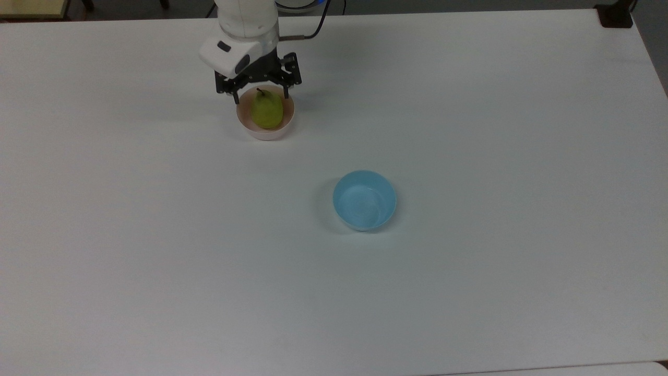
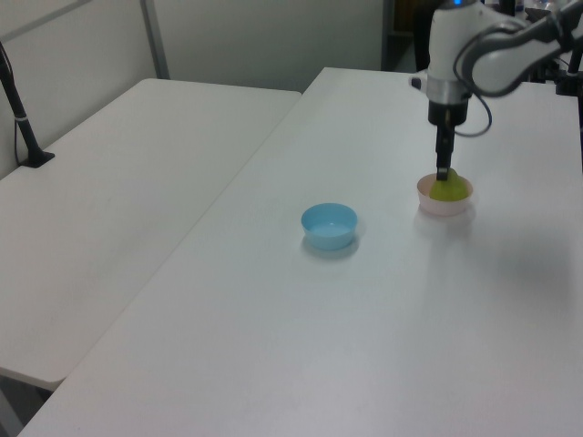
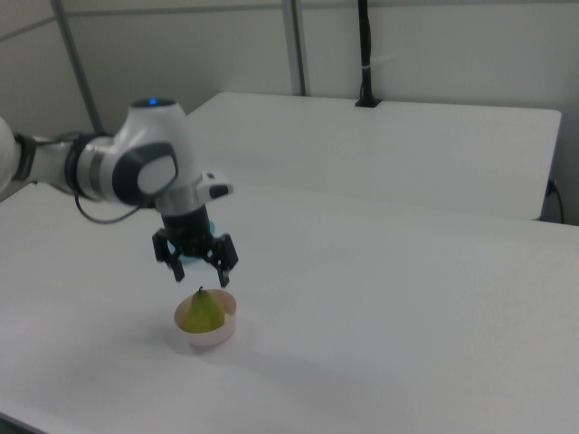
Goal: Place the pear in the bowl
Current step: 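Open the gripper to release the pear in the bowl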
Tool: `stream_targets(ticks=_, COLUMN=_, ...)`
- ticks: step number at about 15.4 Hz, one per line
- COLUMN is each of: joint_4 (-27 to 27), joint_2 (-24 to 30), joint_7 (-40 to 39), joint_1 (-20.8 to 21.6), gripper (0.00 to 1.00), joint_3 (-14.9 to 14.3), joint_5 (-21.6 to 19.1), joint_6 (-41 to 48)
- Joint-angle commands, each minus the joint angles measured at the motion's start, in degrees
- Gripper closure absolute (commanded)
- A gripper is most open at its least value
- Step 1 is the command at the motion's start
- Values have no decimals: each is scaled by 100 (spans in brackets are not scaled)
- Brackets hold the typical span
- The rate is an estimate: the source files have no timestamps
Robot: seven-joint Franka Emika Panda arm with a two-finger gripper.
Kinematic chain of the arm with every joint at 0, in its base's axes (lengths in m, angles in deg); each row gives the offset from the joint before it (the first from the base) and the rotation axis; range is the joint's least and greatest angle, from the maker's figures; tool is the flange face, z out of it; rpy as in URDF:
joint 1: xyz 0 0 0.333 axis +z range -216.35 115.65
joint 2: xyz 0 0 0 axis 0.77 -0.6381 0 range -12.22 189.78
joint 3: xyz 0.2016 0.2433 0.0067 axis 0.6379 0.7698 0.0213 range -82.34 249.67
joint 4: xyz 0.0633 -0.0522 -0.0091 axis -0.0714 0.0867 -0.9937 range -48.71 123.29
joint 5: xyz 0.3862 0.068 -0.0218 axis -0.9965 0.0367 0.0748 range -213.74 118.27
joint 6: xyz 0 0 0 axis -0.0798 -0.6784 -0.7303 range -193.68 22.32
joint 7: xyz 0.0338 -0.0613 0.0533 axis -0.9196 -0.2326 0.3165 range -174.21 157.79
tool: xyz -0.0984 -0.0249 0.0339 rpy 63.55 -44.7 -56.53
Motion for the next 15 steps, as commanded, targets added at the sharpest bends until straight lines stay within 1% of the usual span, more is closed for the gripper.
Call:
stream_targets(ticks=1, joint_4=-1382, joint_2=70, joint_7=236, joint_1=9, gripper=0, joint_3=-20, joint_5=66, joint_6=1624)
stream_targets(ticks=3, joint_4=-2251, joint_2=70, joint_7=289, joint_1=-17, gripper=0, joint_3=-11, joint_5=31, joint_6=2415)
stream_targets(ticks=5, joint_4=-2754, joint_2=96, joint_7=499, joint_1=-52, gripper=0, joint_3=-20, joint_5=-30, joint_6=2613)
stream_targets(ticks=6, joint_4=-2869, joint_2=97, joint_7=639, joint_1=-87, gripper=0, joint_3=-20, joint_5=-74, joint_6=2717)
stream_targets(ticks=7, joint_4=-2932, joint_2=88, joint_7=771, joint_1=-97, gripper=0, joint_3=-20, joint_5=-196, joint_6=2727)
stream_targets(ticks=9, joint_4=-2941, joint_2=62, joint_7=764, joint_1=-97, gripper=0, joint_3=-20, joint_5=-451, joint_6=2596)
stream_targets(ticks=12, joint_4=-2906, joint_2=44, joint_7=693, joint_1=-97, gripper=0, joint_3=-28, joint_5=-601, joint_6=2218)
stream_targets(ticks=15, joint_4=-2906, joint_2=53, joint_7=728, joint_1=-79, gripper=0, joint_3=-37, joint_5=-637, joint_6=2200)
